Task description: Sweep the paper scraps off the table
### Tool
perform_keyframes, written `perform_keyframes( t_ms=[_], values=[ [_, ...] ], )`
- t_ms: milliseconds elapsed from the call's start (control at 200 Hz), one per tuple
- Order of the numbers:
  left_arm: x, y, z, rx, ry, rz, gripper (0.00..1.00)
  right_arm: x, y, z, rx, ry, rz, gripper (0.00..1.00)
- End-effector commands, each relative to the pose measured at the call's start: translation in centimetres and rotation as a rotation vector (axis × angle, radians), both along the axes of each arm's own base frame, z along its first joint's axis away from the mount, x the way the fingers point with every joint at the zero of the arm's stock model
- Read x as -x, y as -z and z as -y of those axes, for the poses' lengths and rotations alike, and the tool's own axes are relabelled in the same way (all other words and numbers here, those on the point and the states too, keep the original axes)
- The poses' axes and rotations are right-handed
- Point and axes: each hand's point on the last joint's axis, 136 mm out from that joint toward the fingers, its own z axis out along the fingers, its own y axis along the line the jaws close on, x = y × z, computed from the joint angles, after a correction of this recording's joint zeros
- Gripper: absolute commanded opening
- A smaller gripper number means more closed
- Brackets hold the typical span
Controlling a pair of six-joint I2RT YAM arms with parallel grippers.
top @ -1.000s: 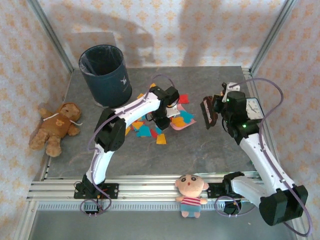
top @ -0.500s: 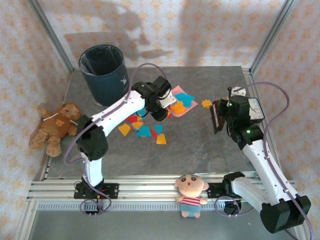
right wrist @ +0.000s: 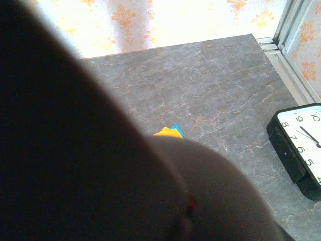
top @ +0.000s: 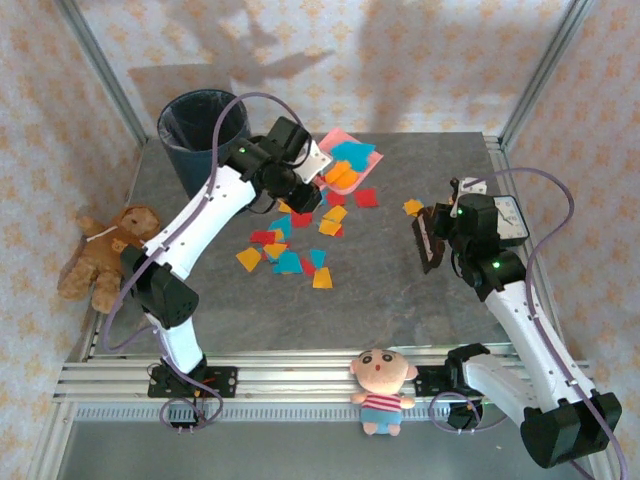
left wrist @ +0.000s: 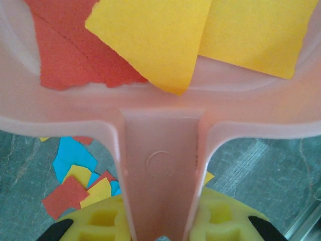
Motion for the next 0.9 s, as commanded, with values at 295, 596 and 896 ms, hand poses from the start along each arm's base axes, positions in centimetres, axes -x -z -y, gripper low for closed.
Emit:
perform_keyframes(
  t_ms=[295, 596, 896],
  values=[
    [-2.5, -6.0, -5.1, 0.167, -0.193, 0.026, 0.0, 0.1, -0.6, -0.7, -0.038, -0.025, 0.027, 0.0],
    [-4.9, -7.8, -9.0, 0.296, -0.342, 0.017, 0.0, -0.1, -0.3, -0.9, -0.067, -0.021, 0.016, 0.0],
    [-7.5, -9.2, -12.1, 0.508, -0.477, -0.026, 0.0, -0.1, -0.2, -1.0, -0.065, -0.021, 0.0, 0.0]
  ],
)
